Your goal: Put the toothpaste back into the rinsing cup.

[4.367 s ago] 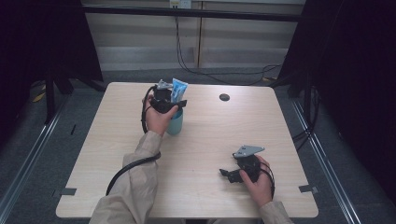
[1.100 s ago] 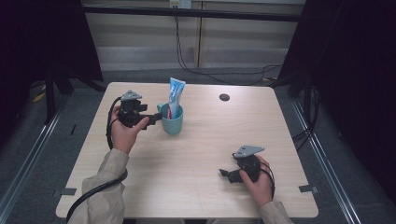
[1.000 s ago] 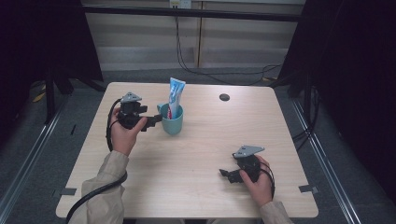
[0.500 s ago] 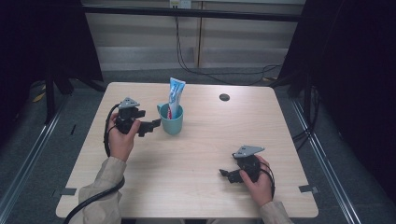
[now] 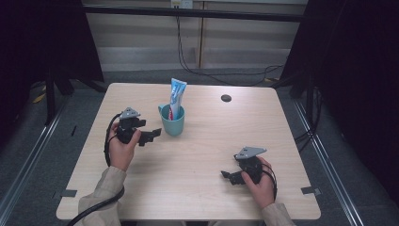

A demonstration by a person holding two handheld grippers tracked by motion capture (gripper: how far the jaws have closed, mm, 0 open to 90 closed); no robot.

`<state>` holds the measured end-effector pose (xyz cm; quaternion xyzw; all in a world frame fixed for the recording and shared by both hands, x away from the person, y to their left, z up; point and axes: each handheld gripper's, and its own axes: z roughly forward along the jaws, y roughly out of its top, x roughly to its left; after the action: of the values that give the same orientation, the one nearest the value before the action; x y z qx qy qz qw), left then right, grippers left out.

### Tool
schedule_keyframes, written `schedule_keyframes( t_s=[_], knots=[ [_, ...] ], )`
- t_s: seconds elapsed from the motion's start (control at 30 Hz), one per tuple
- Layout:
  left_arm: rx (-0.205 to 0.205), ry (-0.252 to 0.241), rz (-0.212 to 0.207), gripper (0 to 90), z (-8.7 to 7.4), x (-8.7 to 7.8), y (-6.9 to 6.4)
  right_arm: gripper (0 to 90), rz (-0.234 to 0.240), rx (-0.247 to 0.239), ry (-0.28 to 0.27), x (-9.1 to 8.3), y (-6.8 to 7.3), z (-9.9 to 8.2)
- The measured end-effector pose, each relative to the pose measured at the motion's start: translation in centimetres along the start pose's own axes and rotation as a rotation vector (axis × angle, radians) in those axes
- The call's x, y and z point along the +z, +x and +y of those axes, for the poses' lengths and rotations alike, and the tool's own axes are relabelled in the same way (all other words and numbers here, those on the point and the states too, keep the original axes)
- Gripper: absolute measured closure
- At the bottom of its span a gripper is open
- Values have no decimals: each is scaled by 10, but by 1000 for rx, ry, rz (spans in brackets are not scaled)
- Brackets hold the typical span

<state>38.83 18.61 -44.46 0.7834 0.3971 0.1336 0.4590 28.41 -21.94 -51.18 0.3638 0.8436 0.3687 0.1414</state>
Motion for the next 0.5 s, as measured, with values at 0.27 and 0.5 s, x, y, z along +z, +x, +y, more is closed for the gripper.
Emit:
schedule_keyframes(
  t_s=[0.27, 0.5],
  knots=[
    [-10, 13, -7, 197, -14, 2, 0, 140, 1, -1, 0, 0, 0, 0],
    [-12, 35, -12, 198, -27, 7, -3, 140, 1, -1, -1, 0, 0, 0]
  ],
)
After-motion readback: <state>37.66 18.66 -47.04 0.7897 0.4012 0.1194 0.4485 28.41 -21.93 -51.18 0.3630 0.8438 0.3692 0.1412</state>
